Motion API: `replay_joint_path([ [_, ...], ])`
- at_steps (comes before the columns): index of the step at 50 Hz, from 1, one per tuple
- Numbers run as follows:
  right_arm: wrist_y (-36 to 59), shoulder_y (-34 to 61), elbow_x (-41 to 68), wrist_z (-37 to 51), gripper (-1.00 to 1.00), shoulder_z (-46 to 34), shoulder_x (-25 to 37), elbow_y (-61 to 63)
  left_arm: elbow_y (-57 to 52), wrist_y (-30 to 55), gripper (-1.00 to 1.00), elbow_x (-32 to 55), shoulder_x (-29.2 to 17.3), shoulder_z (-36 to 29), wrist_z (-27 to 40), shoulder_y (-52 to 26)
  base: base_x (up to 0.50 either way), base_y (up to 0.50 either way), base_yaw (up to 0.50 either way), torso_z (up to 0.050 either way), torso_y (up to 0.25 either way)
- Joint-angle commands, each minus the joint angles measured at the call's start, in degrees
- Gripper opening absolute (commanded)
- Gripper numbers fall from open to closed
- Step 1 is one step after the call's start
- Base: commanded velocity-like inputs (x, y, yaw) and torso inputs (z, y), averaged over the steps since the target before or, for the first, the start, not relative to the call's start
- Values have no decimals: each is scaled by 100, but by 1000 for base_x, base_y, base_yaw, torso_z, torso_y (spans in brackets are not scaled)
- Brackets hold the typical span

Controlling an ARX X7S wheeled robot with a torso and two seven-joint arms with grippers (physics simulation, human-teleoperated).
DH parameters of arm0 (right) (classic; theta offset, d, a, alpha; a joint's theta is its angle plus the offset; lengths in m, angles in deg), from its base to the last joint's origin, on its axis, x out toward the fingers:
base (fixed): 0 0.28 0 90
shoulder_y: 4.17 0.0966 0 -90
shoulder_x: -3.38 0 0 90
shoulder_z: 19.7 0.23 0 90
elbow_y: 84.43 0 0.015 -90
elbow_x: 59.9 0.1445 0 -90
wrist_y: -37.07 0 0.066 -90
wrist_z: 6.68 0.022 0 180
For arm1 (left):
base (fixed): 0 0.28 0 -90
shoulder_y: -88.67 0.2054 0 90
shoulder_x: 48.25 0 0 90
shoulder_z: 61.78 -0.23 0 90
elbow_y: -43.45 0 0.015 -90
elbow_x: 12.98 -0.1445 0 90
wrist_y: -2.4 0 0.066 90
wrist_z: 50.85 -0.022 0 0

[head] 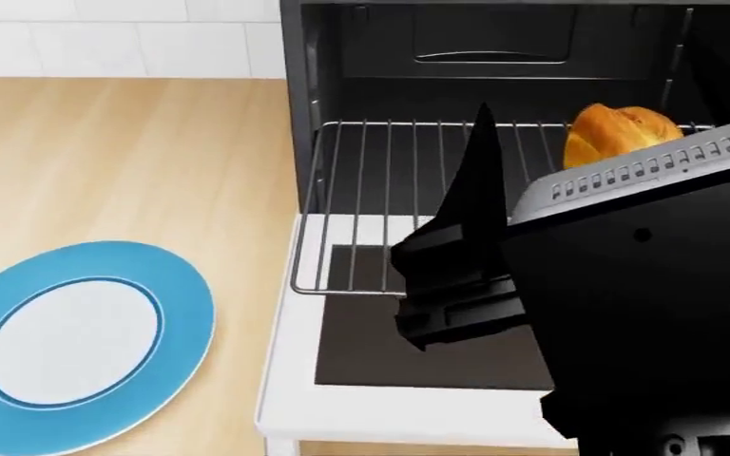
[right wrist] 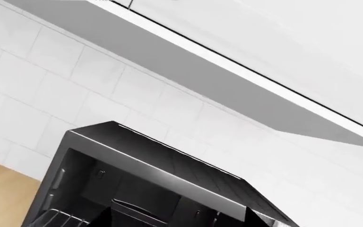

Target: Pick the bread from the rack and place it on the plate on the counter.

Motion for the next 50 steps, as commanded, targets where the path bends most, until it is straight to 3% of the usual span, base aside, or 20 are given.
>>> replay_joint_path([
  [1,8,-66,200,-64,100,343,-31,-177,96,-77,100,-28,3,25,23,2,0,0,0,0,0],
  [10,-144,-86,1629,333,100,1295,246,-564,183,-249,100,230,-108,92,216,50,0,0,0,0,0],
  [15,274,257,1553,-462,100,1651,594,-940,161,-273,100,167,-131,41,190,114,0,0,0,0,0],
  [22,210,384,545,-1371,100,1713,421,-1169,177,-318,100,185,-185,-21,215,88,0,0,0,0,0],
  [34,33,307,915,-1357,100,2339,409,-1336,218,-372,100,172,-227,-174,257,21,0,0,0,0,0],
  [50,-16,219,685,-1818,100,2543,515,-1635,239,-464,100,158,-258,-335,319,9,0,0,0,0,0],
])
